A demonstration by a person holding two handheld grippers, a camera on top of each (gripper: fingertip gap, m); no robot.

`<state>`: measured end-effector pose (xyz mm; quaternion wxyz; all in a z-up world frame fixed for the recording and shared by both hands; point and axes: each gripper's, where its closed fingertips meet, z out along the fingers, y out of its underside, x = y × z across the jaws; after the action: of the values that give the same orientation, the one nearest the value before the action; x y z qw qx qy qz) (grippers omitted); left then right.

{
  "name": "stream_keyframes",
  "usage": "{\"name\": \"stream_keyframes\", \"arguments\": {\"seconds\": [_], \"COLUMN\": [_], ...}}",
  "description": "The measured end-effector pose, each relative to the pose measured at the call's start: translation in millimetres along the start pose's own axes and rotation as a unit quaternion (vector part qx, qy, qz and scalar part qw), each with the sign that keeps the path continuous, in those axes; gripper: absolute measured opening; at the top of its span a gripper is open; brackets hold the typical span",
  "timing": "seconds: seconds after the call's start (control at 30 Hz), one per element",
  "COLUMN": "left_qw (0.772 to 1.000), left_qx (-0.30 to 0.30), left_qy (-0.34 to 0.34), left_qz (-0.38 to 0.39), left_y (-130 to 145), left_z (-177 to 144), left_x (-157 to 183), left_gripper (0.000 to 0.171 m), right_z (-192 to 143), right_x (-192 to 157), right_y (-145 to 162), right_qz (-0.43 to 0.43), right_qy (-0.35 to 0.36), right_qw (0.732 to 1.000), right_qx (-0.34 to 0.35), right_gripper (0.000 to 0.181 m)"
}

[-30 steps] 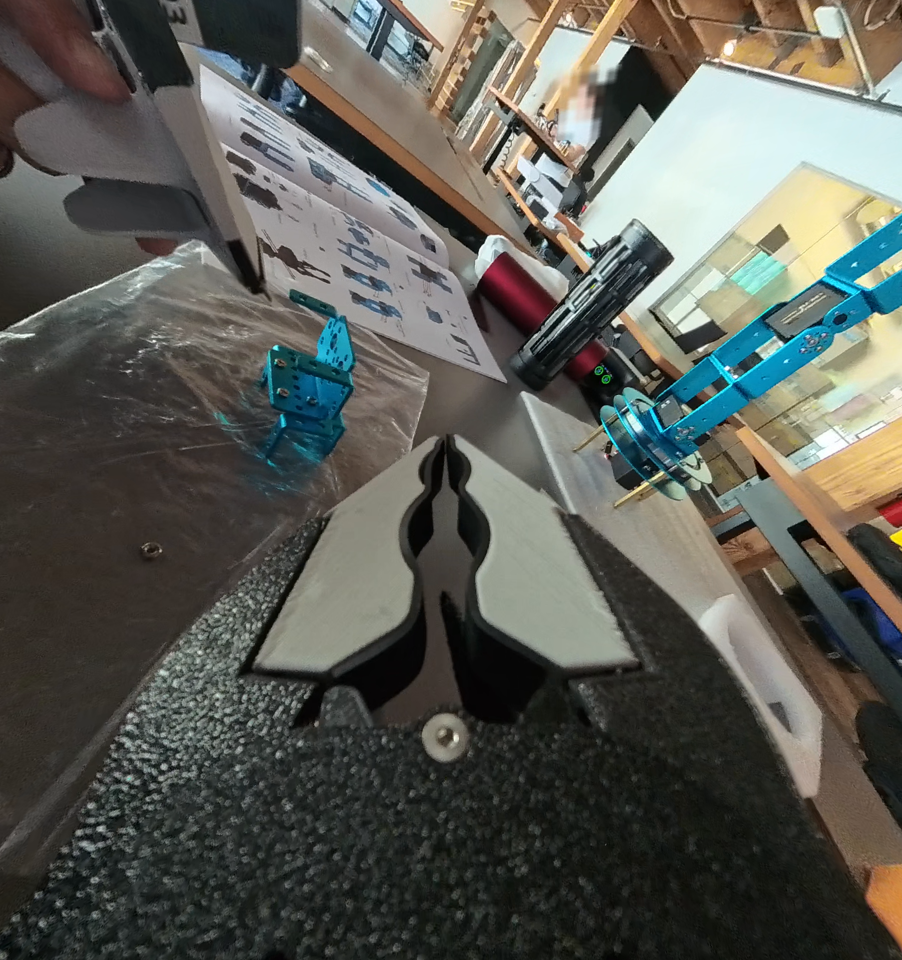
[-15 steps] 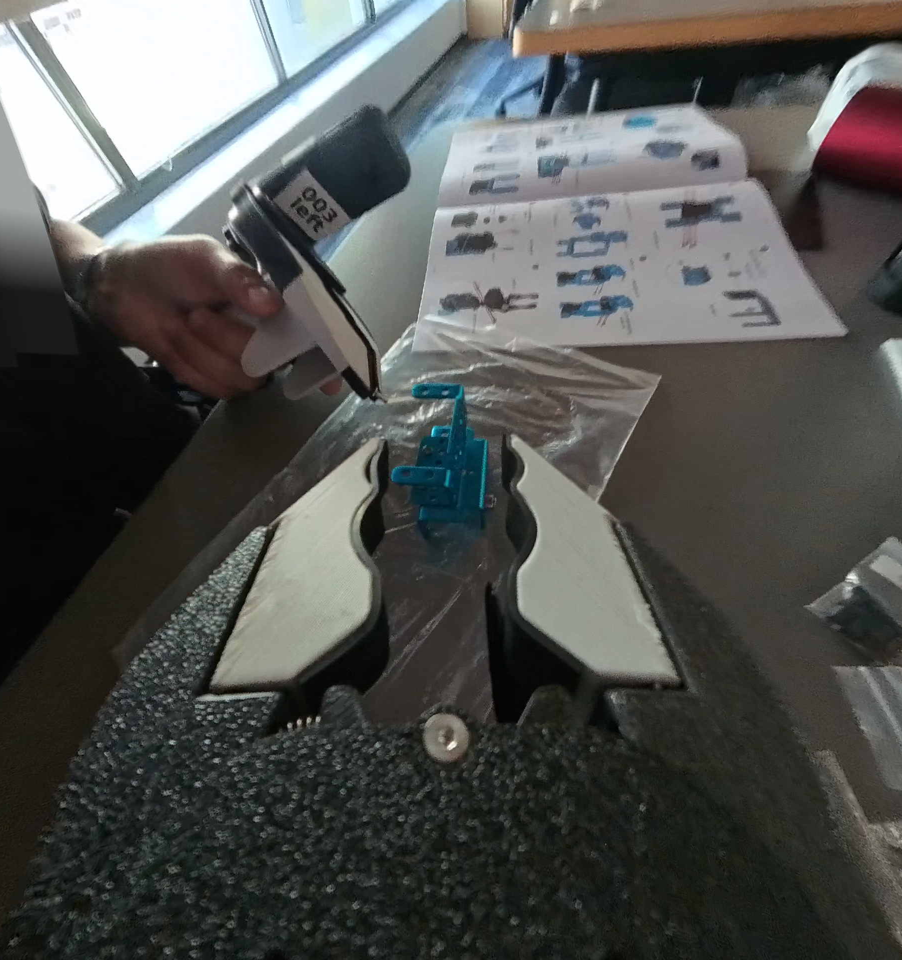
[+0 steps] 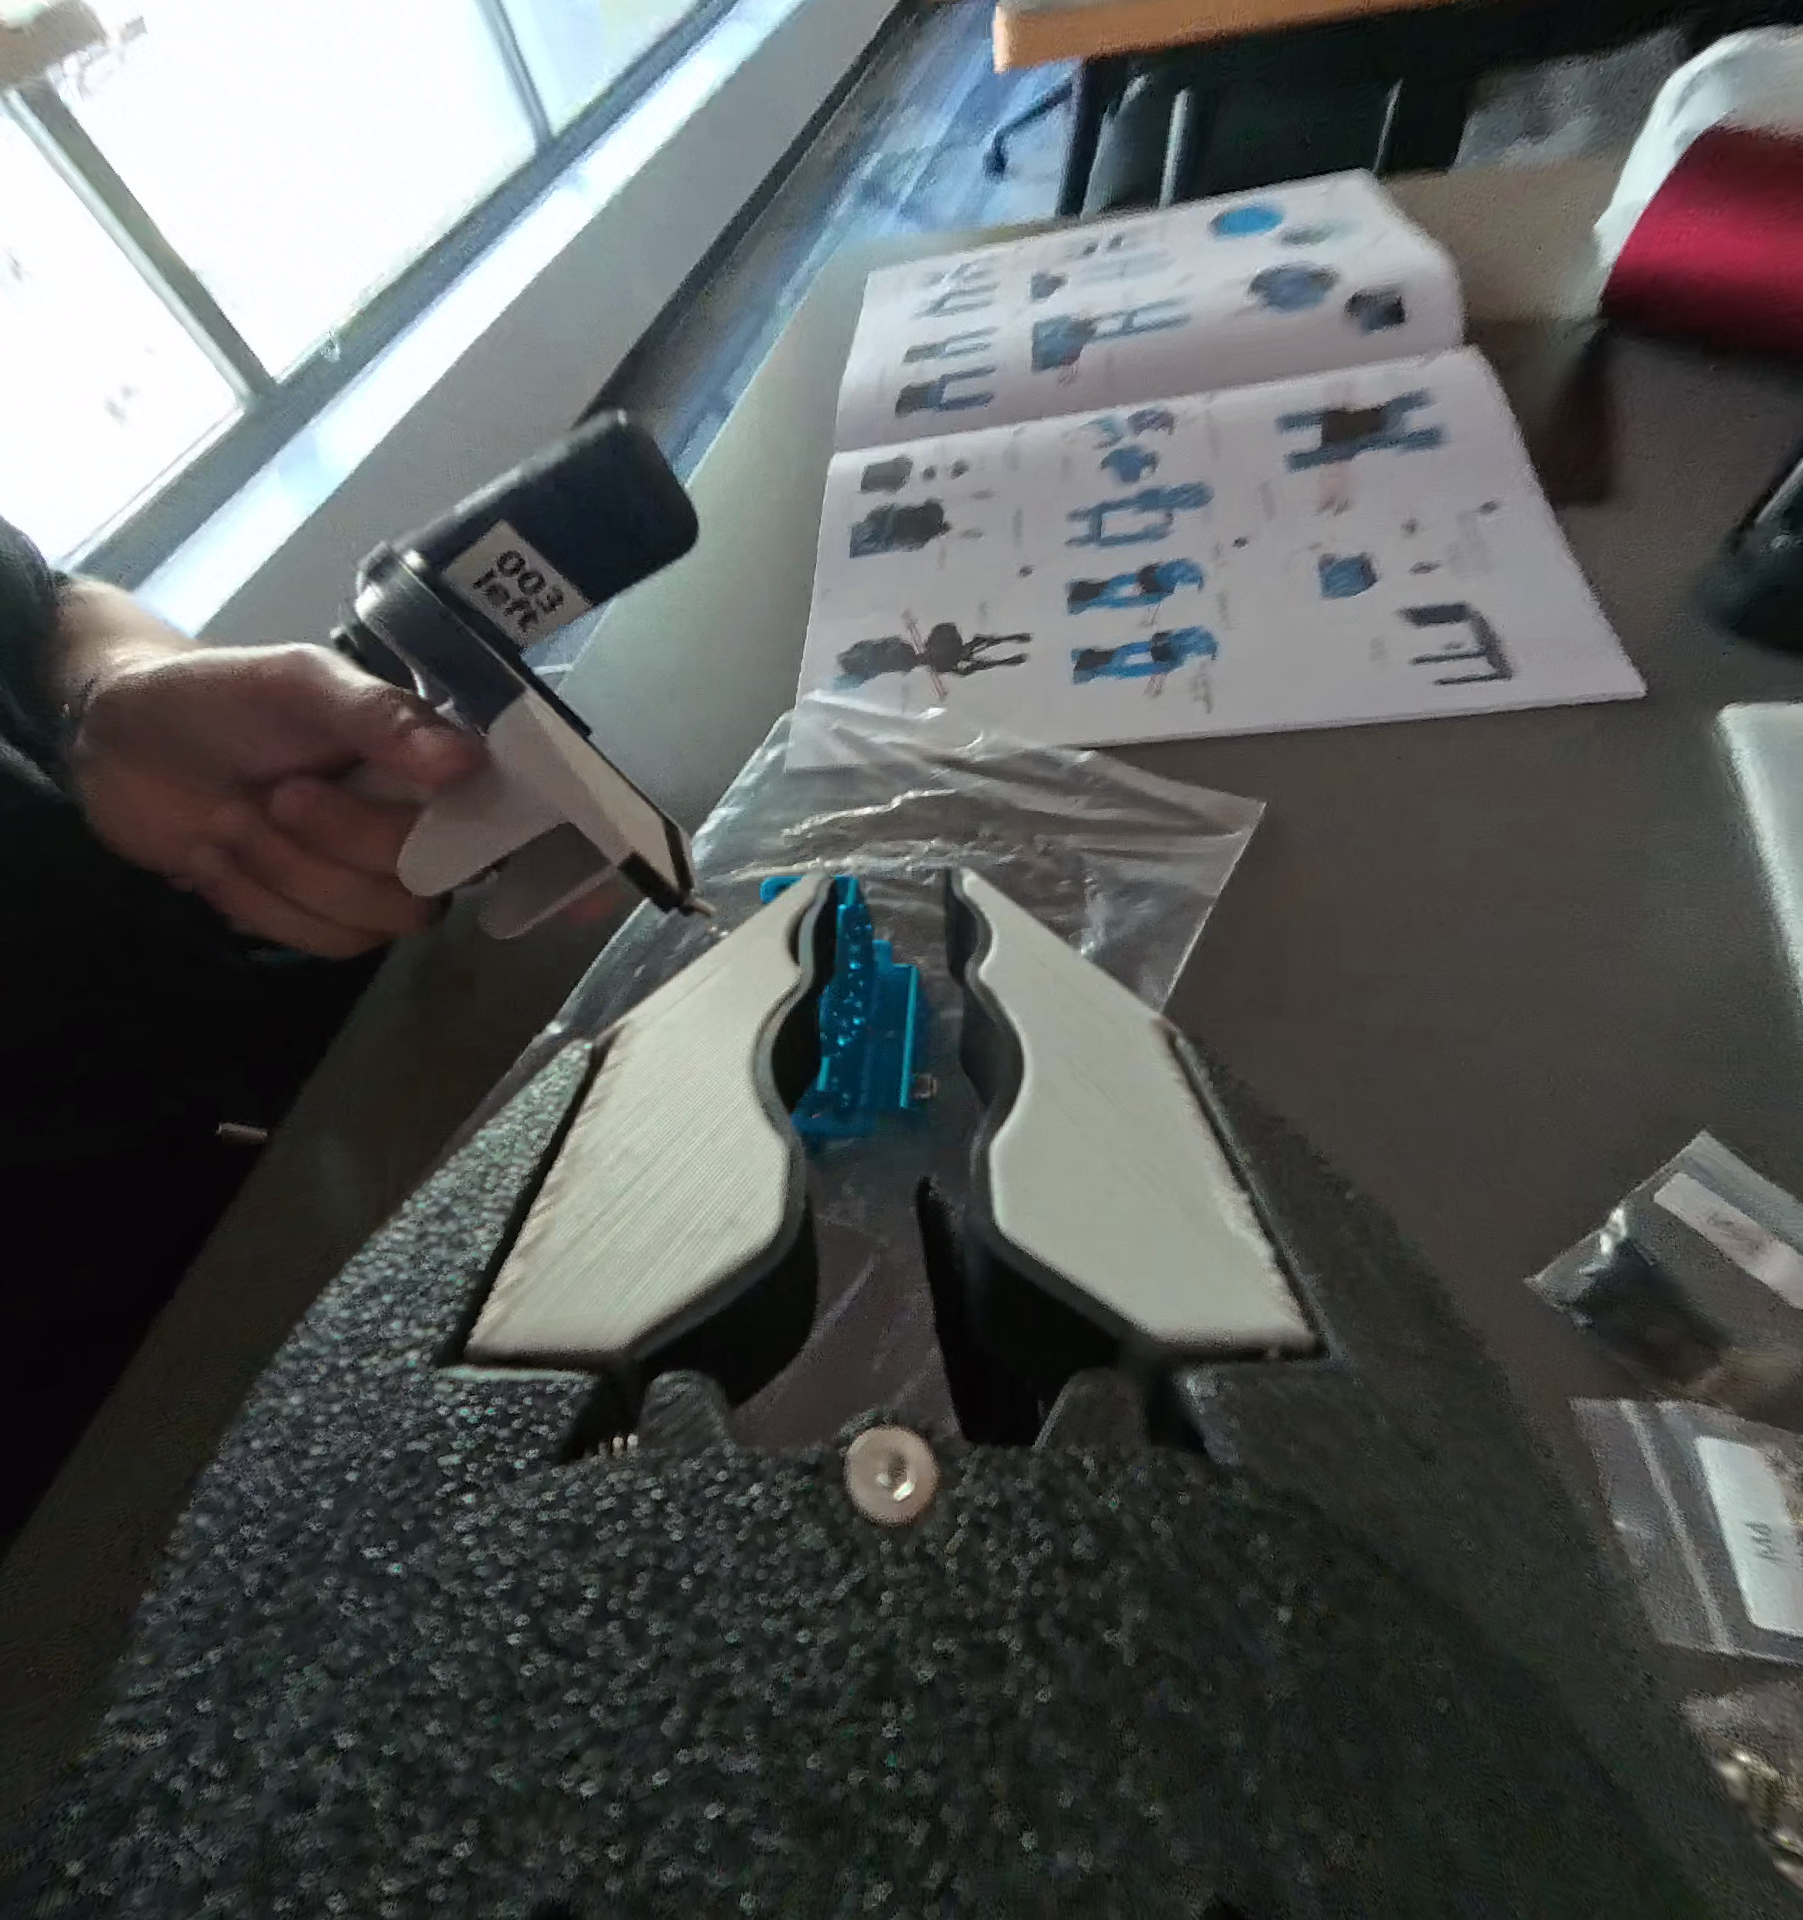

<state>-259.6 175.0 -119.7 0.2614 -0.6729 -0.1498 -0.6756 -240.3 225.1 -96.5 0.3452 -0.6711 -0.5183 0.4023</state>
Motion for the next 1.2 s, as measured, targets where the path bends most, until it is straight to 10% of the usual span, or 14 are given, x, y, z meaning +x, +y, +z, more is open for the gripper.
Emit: {"name": "stream_keyframes", "arguments": {"seconds": [0.27,0.7,1.2], "left_qw": [0.993,0.959,0.936], "left_qx": [-0.020,-0.171,-0.244], "left_qy": [0.016,-0.065,-0.081], "left_qz": [0.118,0.219,0.239], "left_y": [13.6,35.9,36.6], "left_z": [-0.6,-11.3,-11.6], "left_x": [13.3,3.7,0.5], "left_gripper": [0.000,0.000,0.000], "right_z": [-0.2,25.6,22.7], "right_x": [-78.2,-83.5,-76.3], "right_y": [11.9,40.1,44.1], "right_qz": [-0.031,-0.388,-0.370], "right_qy": [-0.108,0.071,0.076], "right_qw": [0.993,0.914,0.921], "right_qx": [0.036,-0.093,-0.092], "right_gripper": [0.016,0.016,0.003]}}
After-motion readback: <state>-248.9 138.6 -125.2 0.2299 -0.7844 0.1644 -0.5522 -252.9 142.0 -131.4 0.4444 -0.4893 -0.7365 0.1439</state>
